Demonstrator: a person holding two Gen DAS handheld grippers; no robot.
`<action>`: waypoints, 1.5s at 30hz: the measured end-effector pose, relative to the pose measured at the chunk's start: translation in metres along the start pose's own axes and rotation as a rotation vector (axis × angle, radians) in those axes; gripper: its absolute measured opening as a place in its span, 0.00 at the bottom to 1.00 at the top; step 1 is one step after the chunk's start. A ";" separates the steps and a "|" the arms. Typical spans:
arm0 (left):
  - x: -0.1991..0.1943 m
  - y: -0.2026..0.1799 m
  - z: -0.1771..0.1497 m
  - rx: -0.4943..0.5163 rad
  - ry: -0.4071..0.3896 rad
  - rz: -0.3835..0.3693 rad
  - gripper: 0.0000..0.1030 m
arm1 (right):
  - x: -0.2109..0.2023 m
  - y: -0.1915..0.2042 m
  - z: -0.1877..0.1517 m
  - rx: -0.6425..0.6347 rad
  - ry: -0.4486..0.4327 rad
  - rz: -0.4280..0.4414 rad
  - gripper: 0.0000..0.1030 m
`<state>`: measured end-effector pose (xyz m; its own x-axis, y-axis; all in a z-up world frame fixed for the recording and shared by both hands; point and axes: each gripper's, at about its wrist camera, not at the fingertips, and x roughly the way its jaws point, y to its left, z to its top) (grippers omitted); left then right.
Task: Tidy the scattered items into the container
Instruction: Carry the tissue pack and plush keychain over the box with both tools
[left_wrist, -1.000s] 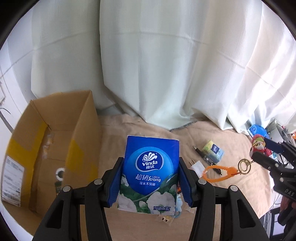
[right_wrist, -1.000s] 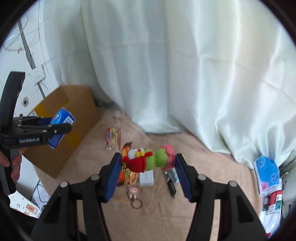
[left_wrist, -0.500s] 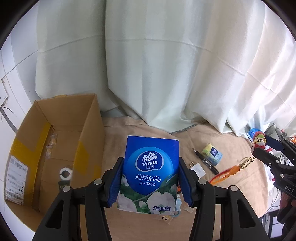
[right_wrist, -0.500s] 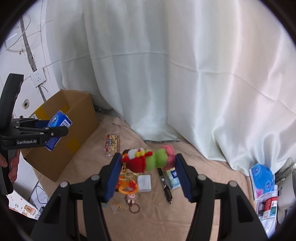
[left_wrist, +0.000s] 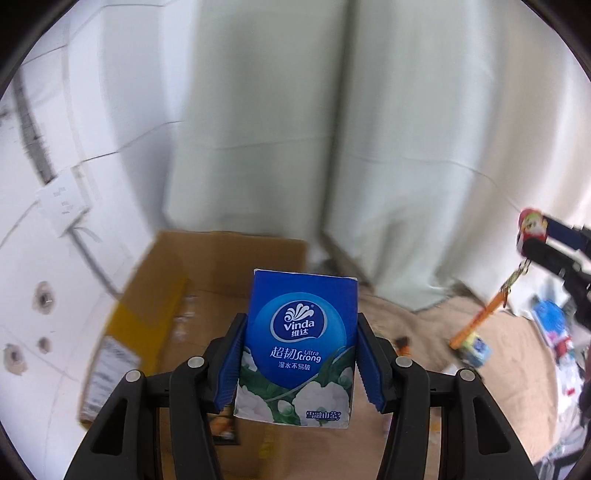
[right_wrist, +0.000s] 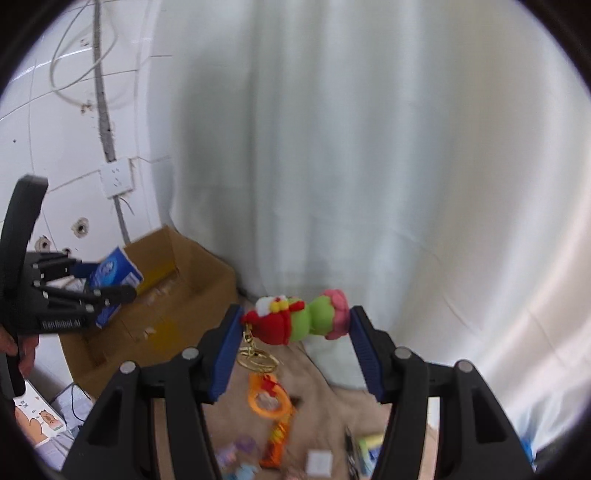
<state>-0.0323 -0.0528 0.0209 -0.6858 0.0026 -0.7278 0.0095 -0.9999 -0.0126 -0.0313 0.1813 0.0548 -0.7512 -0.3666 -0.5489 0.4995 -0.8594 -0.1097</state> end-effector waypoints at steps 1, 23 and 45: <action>-0.002 0.012 0.001 -0.010 -0.007 0.021 0.54 | 0.005 0.008 0.010 -0.009 -0.014 0.017 0.60; 0.026 0.146 -0.049 -0.194 0.063 0.163 0.54 | 0.144 0.177 0.041 -0.218 0.107 0.252 0.61; 0.052 0.141 -0.072 -0.224 0.133 0.144 0.54 | 0.173 0.184 0.010 -0.248 0.254 0.250 0.70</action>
<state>-0.0142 -0.1930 -0.0676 -0.5643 -0.1218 -0.8165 0.2700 -0.9619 -0.0431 -0.0735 -0.0435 -0.0518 -0.4794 -0.4265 -0.7670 0.7645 -0.6321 -0.1263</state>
